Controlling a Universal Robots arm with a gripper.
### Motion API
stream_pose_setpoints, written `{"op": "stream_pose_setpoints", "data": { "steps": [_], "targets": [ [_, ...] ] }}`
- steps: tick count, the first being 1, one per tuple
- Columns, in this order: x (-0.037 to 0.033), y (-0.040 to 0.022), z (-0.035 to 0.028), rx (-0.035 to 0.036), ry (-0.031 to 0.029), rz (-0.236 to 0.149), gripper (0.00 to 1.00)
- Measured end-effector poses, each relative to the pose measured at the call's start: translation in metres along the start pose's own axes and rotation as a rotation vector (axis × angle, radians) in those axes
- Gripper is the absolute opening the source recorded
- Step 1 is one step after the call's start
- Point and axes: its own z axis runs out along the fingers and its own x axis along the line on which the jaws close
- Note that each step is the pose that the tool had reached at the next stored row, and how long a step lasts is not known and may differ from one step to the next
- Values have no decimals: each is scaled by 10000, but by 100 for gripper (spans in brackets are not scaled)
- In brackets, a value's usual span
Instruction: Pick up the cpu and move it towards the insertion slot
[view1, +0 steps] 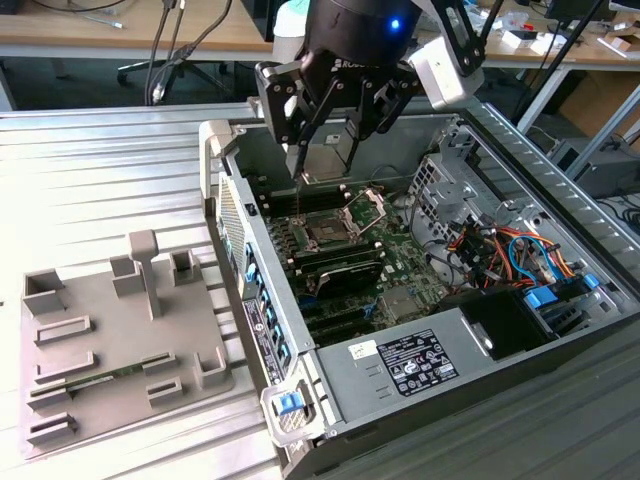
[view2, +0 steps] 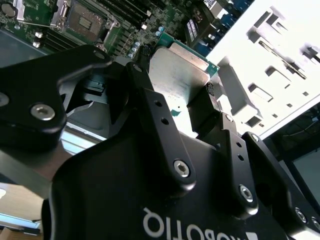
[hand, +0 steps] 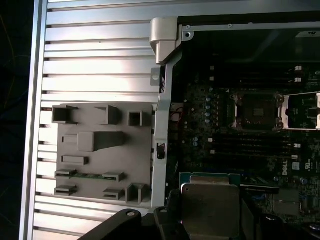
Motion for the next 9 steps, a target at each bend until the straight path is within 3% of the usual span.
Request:
{"op": "stream_pose_setpoints", "data": {
  "steps": [9],
  "targets": [
    [-98,-3,0,0,0,0,55]
  ]
}}
